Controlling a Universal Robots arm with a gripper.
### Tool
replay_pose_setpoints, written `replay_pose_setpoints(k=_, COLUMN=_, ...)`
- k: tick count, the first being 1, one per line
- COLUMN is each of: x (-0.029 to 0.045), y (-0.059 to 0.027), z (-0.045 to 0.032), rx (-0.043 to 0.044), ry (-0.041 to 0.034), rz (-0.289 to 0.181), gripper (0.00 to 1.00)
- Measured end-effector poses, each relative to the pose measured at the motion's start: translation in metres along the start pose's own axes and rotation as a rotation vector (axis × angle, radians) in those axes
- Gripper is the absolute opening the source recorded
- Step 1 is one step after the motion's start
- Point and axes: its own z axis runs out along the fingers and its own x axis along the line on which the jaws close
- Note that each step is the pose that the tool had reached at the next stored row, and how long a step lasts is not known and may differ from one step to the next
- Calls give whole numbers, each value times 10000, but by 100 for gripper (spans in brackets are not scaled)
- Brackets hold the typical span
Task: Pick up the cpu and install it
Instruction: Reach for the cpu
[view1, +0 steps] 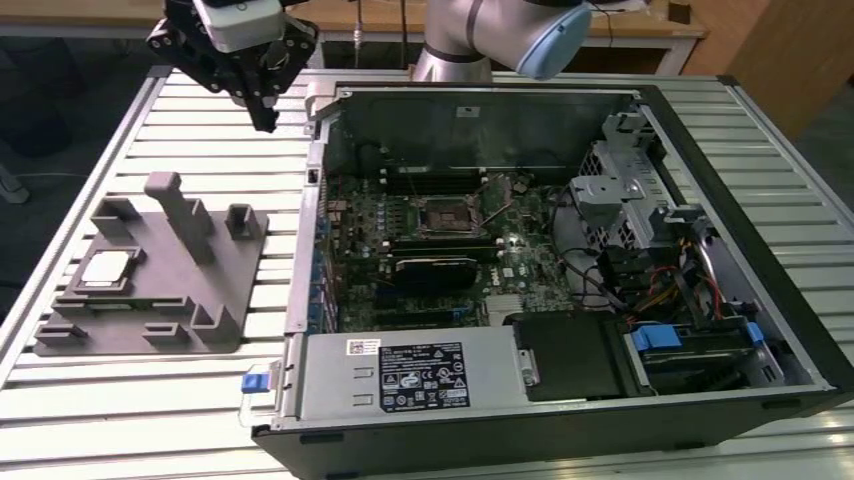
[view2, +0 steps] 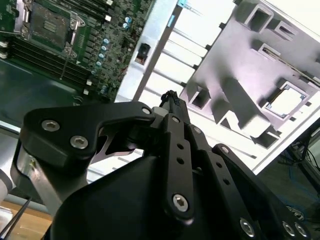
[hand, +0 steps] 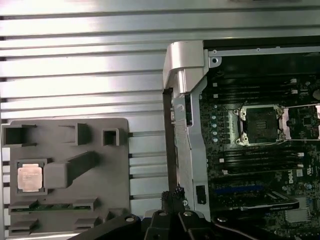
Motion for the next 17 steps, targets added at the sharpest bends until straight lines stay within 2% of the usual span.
replay_pose_setpoints(k=17, x=468, y=-35, z=-20, rx=-5, ry=-67, rz=-3, gripper=11)
